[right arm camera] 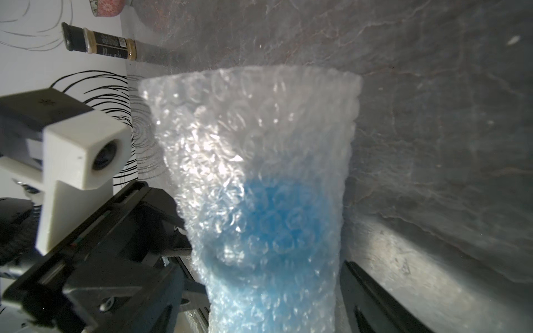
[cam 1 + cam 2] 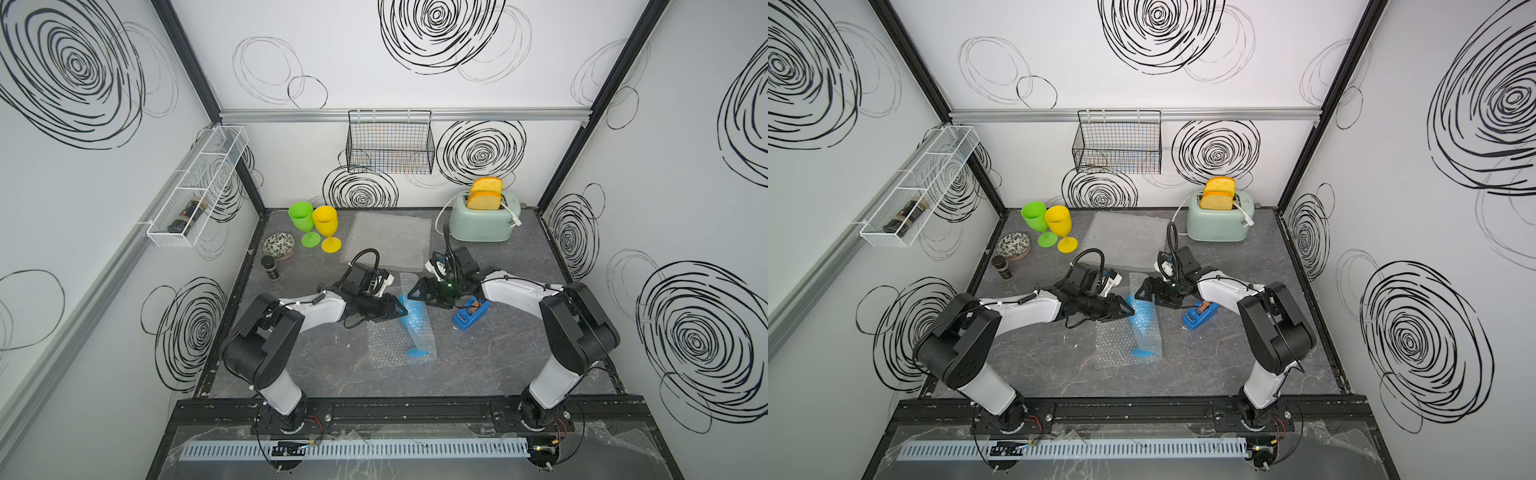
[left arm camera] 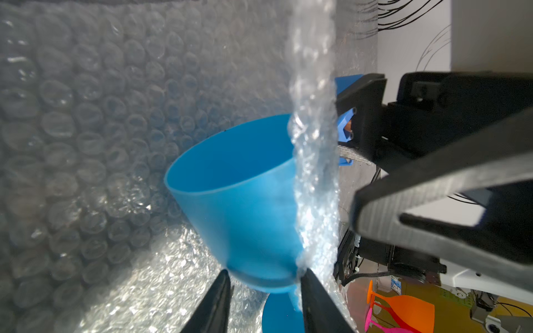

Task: Wrap wine glasses in bubble wrap
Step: Wrap the wine glass in bubble wrap.

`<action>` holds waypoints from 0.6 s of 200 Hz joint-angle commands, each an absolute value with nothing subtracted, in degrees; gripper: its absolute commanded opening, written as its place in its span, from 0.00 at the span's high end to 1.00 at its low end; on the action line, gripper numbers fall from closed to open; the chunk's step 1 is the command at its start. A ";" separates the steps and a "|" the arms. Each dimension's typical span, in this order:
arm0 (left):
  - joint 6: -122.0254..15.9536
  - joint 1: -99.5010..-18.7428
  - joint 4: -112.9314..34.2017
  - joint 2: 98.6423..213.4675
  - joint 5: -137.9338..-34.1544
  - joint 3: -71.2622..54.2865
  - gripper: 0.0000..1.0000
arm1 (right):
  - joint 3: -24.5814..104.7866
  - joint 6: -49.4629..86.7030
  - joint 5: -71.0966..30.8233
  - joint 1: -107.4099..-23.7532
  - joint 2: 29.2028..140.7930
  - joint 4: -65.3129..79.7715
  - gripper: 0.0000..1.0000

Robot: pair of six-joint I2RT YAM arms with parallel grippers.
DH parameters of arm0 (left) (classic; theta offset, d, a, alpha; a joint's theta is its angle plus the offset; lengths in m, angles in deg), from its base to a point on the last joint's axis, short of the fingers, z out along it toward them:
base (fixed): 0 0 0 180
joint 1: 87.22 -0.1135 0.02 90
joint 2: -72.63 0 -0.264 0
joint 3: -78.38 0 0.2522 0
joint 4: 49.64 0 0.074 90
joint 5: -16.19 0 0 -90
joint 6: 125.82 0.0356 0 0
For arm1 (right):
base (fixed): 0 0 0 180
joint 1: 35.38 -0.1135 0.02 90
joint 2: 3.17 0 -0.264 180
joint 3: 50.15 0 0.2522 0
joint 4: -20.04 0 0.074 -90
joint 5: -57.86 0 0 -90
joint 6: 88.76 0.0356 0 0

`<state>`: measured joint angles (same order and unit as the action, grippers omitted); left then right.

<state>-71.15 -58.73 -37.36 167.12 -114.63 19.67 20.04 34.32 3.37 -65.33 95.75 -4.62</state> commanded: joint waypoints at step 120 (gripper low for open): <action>-74.41 -69.53 -31.83 148.62 -106.47 32.79 0.32 | 20.85 34.11 -0.26 -66.73 100.03 -5.94 0.14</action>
<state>-71.91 -66.62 -32.72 151.28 -110.26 27.54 20.91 34.23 3.24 -66.58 98.87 -3.31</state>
